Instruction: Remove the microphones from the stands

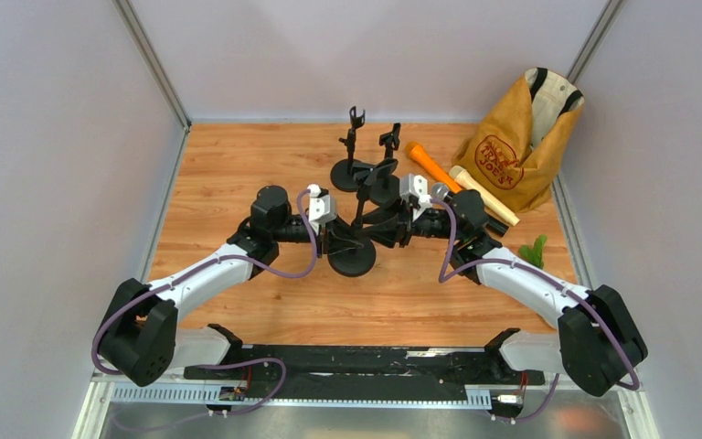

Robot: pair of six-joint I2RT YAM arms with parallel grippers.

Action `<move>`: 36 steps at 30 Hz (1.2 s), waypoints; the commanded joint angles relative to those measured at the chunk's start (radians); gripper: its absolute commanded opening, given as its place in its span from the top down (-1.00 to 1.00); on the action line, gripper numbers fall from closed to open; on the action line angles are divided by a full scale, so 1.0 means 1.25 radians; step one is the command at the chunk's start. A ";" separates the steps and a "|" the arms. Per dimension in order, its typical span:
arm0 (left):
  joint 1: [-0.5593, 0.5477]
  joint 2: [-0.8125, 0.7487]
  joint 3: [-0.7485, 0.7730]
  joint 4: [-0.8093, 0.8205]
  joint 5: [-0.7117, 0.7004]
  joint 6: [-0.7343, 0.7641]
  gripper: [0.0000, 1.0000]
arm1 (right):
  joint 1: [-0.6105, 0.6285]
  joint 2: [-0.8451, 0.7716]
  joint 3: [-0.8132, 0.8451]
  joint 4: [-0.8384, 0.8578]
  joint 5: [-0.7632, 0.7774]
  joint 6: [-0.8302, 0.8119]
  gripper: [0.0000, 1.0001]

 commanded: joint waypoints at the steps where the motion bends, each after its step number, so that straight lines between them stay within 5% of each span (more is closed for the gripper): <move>1: -0.016 -0.026 0.034 0.027 0.046 0.020 1.00 | -0.004 -0.015 0.027 0.024 0.034 -0.024 0.20; 4: -0.016 -0.018 0.034 0.030 -0.075 0.015 1.00 | -0.004 -0.014 0.033 0.025 0.116 0.025 0.05; 13: -0.016 0.010 0.011 0.111 -0.240 -0.019 1.00 | -0.002 0.020 0.021 0.039 0.346 0.149 0.12; 23: -0.016 0.000 0.004 0.123 -0.268 -0.016 1.00 | 0.023 0.057 0.023 0.041 0.352 0.144 0.28; 36: -0.016 -0.002 0.003 0.120 -0.247 -0.013 1.00 | 0.051 0.090 0.030 0.050 0.274 0.132 0.05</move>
